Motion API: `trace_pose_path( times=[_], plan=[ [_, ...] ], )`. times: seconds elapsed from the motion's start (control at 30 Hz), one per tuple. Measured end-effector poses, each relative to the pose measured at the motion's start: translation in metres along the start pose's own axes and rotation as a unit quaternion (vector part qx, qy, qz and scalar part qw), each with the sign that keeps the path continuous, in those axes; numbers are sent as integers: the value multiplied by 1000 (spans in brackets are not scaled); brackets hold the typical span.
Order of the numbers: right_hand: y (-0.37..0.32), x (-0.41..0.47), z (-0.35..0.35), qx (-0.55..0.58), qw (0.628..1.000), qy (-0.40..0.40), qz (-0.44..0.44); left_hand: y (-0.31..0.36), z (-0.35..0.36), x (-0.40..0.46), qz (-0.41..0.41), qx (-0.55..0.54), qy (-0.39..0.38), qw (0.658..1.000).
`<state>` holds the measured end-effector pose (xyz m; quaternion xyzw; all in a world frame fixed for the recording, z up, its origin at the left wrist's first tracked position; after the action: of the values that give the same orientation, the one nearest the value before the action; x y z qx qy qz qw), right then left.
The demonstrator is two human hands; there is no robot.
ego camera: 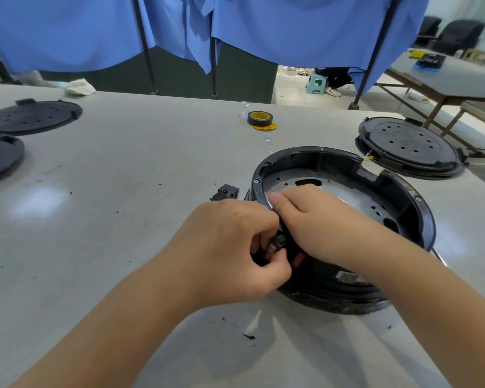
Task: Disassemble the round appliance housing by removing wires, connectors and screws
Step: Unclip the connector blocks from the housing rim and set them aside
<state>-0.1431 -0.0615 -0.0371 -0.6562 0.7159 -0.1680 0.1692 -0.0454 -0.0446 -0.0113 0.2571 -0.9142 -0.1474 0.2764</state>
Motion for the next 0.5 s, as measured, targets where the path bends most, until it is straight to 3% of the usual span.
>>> trace_pose_path(
  times=[0.23, 0.4, 0.5],
  plan=[
    [8, -4, -1, -14, 999, 12, 38, -12, -6, 1, -27, -51, -18, 998],
    [13, -6, 2, -17, 997, -19, 74, -59, 0, -3, -169, -167, -76, 968],
    [12, -8, 2, -16, 996, -28, 78, -91, -5, -6, -244, -176, -38, 953]
  ],
)
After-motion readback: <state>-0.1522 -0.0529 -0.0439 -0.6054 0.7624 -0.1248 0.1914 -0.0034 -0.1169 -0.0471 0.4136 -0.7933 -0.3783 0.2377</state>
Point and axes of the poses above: each hand's wrist, its own x-axis towards the middle knuckle, its own z-axis out of the palm, y = z × x, the point moved 9 cm from there along x, towards the middle knuckle, and after that the axes turned 3 degrees about -x, right-handed, at the moved point
